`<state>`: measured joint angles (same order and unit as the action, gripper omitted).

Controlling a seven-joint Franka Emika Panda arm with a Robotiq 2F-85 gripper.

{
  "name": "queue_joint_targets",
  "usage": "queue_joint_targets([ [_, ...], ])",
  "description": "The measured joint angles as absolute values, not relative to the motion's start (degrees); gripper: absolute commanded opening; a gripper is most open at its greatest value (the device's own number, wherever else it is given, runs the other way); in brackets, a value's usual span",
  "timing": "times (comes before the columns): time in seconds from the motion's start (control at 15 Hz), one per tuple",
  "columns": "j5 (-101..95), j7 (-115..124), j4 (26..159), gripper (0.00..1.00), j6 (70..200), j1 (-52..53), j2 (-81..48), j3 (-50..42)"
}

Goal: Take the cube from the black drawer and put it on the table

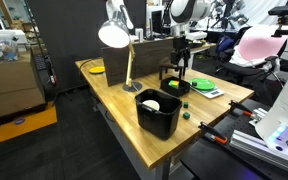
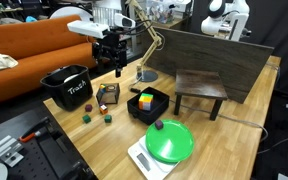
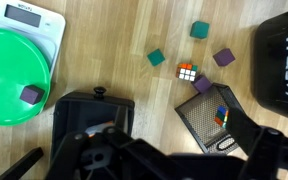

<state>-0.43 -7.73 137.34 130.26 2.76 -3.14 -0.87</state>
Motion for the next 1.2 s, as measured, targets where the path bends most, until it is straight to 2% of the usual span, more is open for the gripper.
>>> queue_joint_targets([
  [0.6, -0.42, -7.73, 137.35, 1.0, 130.26, 2.56, -4.18, -0.97],
  [1.2, -0.47, -7.87, 133.21, 1.0, 130.17, -1.74, -11.79, -3.26],
])
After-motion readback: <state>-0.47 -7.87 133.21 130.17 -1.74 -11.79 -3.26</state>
